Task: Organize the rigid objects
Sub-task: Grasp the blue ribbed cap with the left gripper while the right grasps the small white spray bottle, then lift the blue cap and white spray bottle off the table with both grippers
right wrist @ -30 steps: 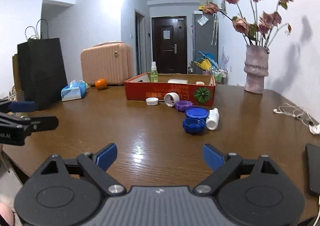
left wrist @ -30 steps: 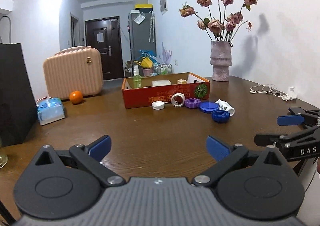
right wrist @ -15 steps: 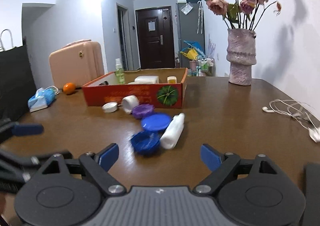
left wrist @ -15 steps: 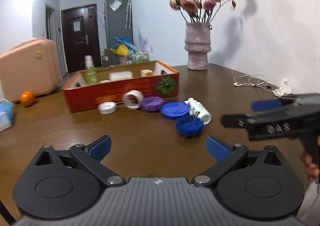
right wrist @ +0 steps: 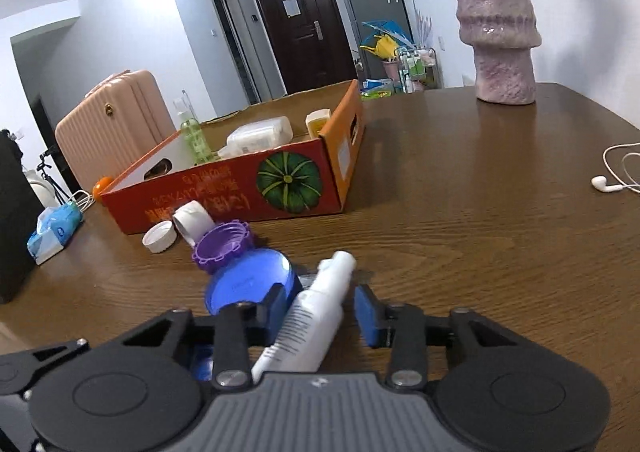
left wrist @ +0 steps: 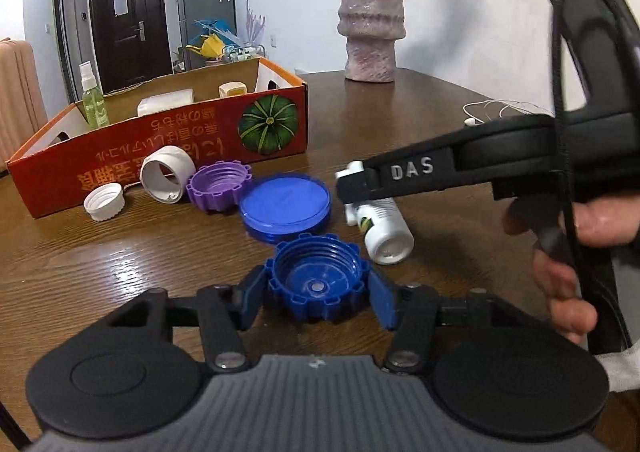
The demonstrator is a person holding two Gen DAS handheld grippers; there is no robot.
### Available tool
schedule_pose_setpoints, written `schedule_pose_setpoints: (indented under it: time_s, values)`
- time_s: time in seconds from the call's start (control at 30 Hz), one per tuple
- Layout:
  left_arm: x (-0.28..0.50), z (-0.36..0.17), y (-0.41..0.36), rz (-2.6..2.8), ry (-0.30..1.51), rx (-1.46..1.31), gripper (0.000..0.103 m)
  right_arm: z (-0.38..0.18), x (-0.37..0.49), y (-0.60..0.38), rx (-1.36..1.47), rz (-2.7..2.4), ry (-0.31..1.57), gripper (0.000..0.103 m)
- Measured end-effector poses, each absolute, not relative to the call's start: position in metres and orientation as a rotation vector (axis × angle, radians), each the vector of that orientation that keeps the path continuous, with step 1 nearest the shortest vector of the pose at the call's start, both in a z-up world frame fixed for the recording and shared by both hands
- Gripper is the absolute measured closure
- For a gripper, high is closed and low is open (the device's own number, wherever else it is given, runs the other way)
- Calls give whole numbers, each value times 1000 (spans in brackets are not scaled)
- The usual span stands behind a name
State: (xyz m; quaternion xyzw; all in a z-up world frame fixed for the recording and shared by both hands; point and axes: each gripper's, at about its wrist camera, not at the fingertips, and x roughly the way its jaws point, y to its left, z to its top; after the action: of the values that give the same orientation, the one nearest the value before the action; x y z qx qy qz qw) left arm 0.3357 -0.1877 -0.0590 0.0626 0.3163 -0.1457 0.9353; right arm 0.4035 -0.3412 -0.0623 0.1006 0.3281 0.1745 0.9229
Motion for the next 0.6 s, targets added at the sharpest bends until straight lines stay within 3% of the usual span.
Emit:
schedule_pose_setpoints:
  time_s: [0.3, 0.6]
  values:
    - [321, -51, -177, -276, 619, 128, 48, -70, 402, -323, 83, 349, 657, 76]
    - [256, -41, -81, -113, 666, 47, 48, -56, 345, -319, 87, 321, 635, 76]
